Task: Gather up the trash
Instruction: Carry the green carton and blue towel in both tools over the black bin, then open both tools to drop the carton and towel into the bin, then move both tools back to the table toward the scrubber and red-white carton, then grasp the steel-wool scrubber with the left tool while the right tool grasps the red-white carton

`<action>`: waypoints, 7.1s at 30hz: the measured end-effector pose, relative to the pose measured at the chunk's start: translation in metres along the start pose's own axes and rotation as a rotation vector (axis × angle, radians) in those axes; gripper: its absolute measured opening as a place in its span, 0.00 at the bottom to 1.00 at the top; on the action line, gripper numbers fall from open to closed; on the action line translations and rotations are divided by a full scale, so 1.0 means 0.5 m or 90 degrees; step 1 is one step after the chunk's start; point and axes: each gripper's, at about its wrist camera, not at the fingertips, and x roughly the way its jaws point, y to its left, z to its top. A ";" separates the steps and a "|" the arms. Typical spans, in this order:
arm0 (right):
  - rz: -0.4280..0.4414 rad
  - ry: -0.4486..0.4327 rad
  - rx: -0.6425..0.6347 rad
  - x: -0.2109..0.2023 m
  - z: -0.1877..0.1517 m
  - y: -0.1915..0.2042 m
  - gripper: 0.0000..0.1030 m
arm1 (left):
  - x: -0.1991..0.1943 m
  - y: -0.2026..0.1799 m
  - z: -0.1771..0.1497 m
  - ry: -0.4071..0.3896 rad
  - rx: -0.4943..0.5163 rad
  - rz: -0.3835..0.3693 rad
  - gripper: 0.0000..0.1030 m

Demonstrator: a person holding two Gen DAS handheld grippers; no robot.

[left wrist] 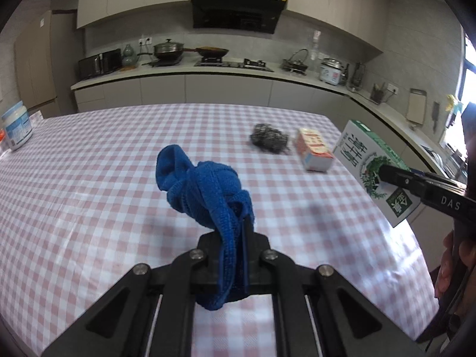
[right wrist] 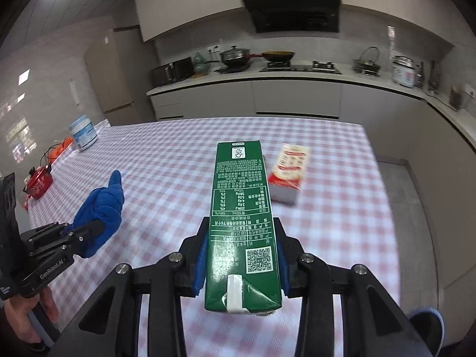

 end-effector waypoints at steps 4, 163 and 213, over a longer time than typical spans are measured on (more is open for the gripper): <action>-0.043 -0.012 0.029 -0.102 -0.061 -0.031 0.39 | -0.037 -0.056 -0.024 -0.006 0.038 -0.037 0.10; -0.036 0.022 -0.010 -0.100 -0.117 0.122 1.00 | -0.154 0.034 -0.085 -0.022 -0.023 0.014 0.96; -0.061 0.127 0.033 0.471 0.190 -0.257 0.56 | 0.422 -0.119 0.205 0.095 0.013 -0.062 0.88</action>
